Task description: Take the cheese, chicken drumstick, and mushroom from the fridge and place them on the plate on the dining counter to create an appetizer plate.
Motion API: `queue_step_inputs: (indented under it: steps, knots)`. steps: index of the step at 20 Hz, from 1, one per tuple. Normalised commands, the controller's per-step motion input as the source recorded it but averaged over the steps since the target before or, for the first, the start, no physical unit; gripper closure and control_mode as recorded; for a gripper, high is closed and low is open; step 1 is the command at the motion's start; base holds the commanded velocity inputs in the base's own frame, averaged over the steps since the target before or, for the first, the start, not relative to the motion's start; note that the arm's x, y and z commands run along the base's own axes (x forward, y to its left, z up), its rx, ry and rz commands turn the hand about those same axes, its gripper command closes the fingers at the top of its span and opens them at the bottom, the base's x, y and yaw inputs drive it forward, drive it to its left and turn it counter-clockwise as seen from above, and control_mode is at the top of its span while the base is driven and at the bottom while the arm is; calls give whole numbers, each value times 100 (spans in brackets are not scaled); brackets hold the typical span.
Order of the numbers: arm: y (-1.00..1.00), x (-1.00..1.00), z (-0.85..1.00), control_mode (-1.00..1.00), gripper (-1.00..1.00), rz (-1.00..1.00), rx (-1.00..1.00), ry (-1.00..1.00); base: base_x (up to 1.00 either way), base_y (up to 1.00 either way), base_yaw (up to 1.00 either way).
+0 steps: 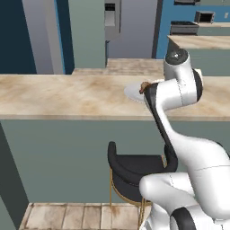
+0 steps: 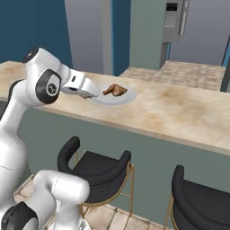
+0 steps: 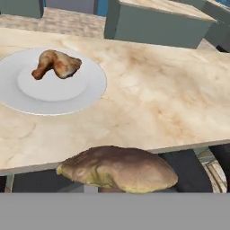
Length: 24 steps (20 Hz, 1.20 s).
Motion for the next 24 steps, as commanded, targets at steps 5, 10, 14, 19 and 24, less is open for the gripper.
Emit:
queue_step_inputs:
  steps: [5,10,14,19,24]
  knots:
    - [25,84,2,-100,100,-19,0,0,0,0,0]
    - [2,61,10,-100,100,-6,2,0,0,0,0]
    - [-6,64,-4,-100,100,-1,17,2,0,0,0]
    - [-6,53,-20,-100,100,-5,20,1,0,0,0]
    - [0,63,-19,-100,100,-3,10,5,0,0,0]
